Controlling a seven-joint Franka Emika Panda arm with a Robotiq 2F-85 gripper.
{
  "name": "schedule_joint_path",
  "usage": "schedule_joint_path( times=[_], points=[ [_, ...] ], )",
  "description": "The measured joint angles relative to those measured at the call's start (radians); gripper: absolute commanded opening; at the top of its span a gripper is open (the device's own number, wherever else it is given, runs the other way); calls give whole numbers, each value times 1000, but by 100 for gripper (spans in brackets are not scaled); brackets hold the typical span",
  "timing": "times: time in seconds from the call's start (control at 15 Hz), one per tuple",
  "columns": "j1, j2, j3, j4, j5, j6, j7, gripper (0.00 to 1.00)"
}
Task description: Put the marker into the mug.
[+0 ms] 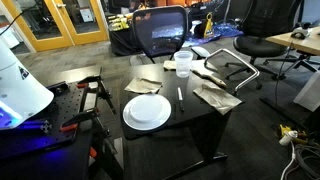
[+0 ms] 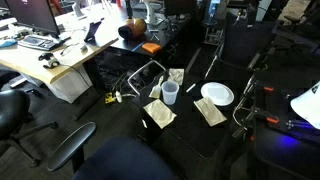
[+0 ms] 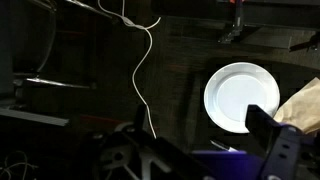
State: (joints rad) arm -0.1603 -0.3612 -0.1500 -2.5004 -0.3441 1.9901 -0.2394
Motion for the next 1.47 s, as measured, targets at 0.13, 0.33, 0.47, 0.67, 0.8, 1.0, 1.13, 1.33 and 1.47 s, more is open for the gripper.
schedule_joint_path(
  times=[0.13,0.33,0.47,0.67,0.8,1.0,1.13,1.33,1.47],
  points=[
    [0,0,0,0,0,0,0,100],
    [0,0,0,0,0,0,0,100],
    [0,0,0,0,0,0,0,100],
    [1,0,0,0,1,0,0,100],
    [11,2,0,1,5,31,0,100],
    [46,28,2,0,15,165,-26,100],
    [72,62,2,-1,29,257,-76,100],
    [117,134,0,-1,121,388,-222,100],
    [145,188,-1,-1,210,449,-349,100]
  ],
)
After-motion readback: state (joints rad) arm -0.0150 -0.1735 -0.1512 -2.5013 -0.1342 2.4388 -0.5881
